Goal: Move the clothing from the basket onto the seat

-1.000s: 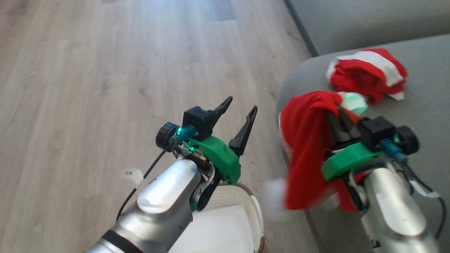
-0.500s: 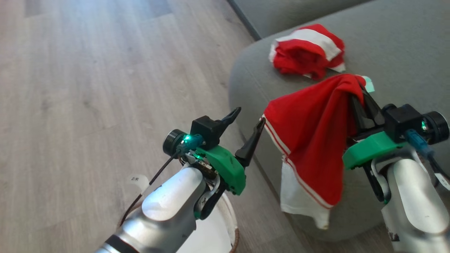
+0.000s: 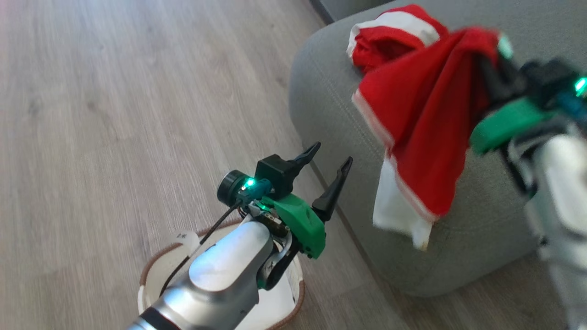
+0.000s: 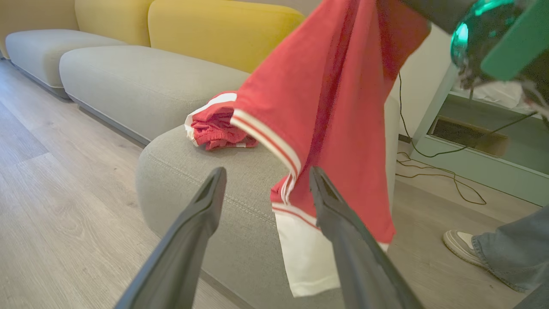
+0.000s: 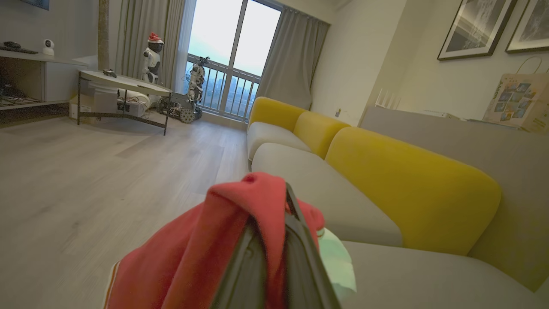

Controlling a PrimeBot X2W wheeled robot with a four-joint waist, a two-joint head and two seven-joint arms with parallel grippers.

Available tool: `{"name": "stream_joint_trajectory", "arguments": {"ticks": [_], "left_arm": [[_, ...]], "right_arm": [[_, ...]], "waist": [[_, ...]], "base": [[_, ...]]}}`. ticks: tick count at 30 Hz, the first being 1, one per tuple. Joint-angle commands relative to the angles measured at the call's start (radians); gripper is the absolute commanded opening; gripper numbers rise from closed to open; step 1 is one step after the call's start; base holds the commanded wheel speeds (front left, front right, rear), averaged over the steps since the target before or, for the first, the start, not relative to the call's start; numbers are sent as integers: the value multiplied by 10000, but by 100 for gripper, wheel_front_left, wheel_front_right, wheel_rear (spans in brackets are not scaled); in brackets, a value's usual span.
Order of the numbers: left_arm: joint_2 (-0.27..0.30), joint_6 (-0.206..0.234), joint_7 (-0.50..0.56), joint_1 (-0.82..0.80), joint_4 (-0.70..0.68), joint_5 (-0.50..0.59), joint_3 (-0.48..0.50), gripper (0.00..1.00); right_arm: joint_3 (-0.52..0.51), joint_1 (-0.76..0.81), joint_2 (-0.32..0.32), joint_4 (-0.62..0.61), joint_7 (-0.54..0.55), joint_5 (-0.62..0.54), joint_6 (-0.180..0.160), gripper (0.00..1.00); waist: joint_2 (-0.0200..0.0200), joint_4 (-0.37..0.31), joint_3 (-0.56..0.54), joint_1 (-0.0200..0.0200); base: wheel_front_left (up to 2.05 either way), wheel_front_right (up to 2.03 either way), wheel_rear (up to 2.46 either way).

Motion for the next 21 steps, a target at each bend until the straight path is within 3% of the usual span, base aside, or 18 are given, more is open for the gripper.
{"name": "stream_joint_trajectory", "arguments": {"ticks": [1, 10, 15, 21], "left_arm": [[107, 104, -125, -451, -249, 143, 254, 100], [296, 360, -112, -1282, -432, 797, 268, 100], [443, 531, 26, -1860, -987, 1220, 126, 100], [638, 752, 307, -2295, -1789, 1618, -51, 100]], "right_arm": [[77, -978, -264, -216, 42, 117, -4, 0], [-917, -3853, -1825, 1028, 260, -83, -4, 0], [-1646, -4964, -2862, 1905, 415, -445, -4, 0], [-2923, -5962, -3406, 3249, 319, -1285, -4, 0]], "waist": [[0, 203, 382, 0], [0, 1187, 2220, 0], [0, 2097, 3331, 0], [0, 3115, 4444, 0]], "base": [[0, 0, 0], [0, 0, 0], [0, 0, 0], [0, 0, 0]]}}
